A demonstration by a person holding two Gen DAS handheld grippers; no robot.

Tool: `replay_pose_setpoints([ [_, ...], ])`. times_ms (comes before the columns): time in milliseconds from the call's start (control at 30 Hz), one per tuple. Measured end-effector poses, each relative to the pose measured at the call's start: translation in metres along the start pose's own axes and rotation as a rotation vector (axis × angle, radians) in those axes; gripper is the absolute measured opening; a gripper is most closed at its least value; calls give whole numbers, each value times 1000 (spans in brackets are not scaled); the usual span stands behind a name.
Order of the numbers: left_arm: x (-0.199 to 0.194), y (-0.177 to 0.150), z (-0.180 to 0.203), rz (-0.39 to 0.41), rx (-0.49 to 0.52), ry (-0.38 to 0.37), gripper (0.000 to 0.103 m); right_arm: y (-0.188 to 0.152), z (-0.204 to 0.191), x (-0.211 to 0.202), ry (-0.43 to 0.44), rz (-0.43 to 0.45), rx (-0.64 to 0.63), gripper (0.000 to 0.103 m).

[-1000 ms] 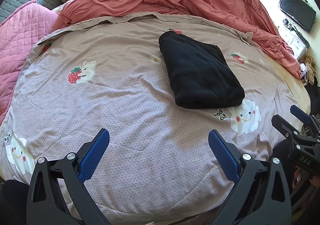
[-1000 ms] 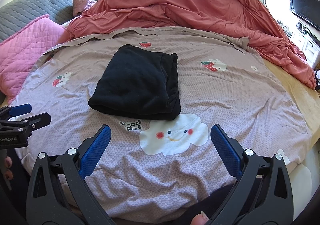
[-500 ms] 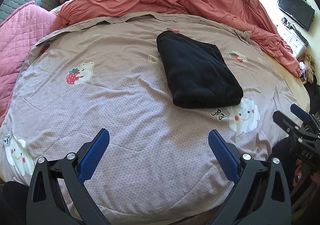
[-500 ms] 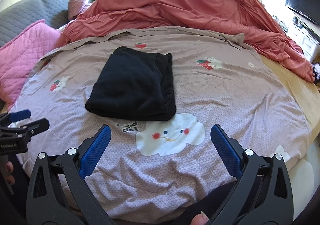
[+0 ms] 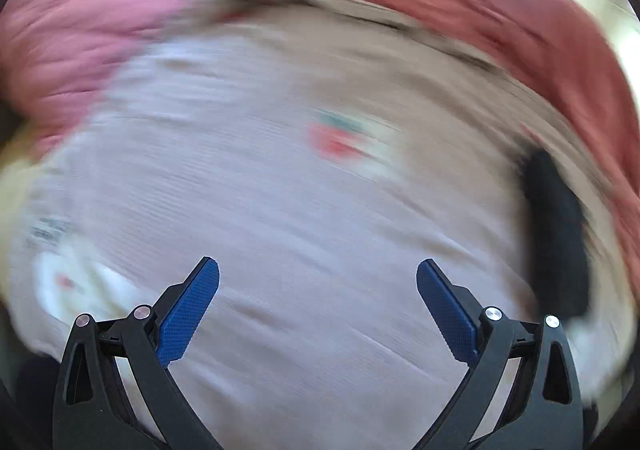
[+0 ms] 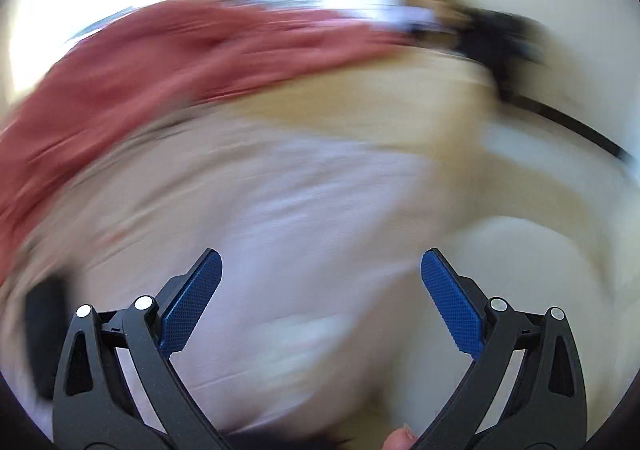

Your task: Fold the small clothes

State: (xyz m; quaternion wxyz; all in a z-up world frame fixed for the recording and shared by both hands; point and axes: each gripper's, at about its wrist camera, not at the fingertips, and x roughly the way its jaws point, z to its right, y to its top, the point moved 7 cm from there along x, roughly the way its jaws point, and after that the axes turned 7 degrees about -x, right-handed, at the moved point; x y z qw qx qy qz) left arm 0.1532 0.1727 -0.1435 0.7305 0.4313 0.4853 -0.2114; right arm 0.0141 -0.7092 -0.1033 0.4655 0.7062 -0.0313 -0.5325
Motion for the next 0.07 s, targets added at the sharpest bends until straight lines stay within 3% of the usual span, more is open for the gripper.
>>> replay_pose_setpoints([
  [67, 18, 31, -51, 29, -91, 120, 99, 2, 86, 37, -181, -43, 116, 94],
])
